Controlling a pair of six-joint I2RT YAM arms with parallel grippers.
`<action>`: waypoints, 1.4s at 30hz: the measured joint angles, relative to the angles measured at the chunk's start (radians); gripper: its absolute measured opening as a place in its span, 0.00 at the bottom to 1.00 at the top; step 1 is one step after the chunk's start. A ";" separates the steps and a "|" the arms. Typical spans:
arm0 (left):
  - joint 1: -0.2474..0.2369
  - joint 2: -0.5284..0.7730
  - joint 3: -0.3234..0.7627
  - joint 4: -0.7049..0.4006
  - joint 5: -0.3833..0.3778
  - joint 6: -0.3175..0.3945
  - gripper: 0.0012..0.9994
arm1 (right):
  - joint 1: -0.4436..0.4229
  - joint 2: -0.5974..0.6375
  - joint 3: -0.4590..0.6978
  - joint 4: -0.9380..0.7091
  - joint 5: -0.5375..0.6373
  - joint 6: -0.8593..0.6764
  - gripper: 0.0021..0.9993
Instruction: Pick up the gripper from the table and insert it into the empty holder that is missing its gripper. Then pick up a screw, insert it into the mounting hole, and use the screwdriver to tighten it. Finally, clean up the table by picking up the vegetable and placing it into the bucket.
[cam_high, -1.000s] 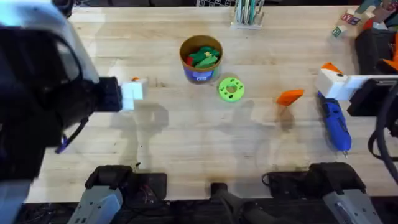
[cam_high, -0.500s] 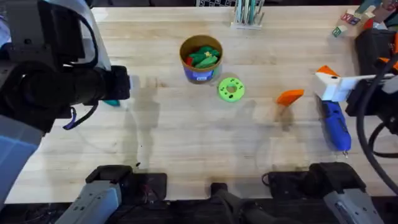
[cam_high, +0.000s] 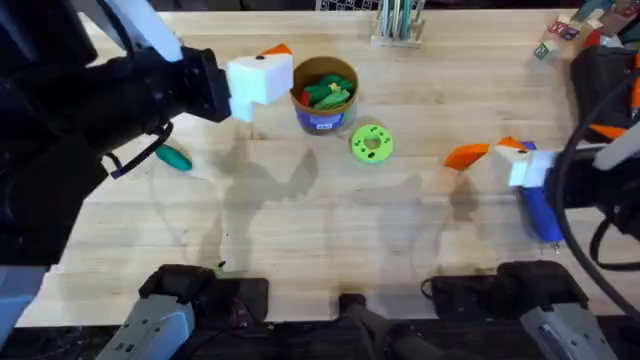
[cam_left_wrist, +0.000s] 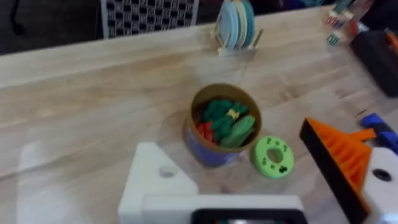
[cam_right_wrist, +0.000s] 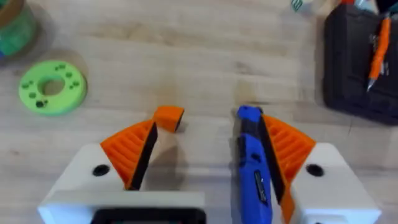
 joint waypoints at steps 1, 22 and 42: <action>-0.002 -0.001 0.002 -0.001 0.014 0.000 0.99 | 0.000 0.000 0.000 -0.020 0.000 0.000 0.99; -0.111 -0.202 -0.150 0.203 0.081 0.141 0.99 | 0.000 0.000 0.000 -0.362 0.005 -0.019 0.99; -0.148 -0.790 -0.844 0.504 0.091 -0.040 0.99 | 0.000 0.000 0.000 -0.362 0.011 -0.023 0.99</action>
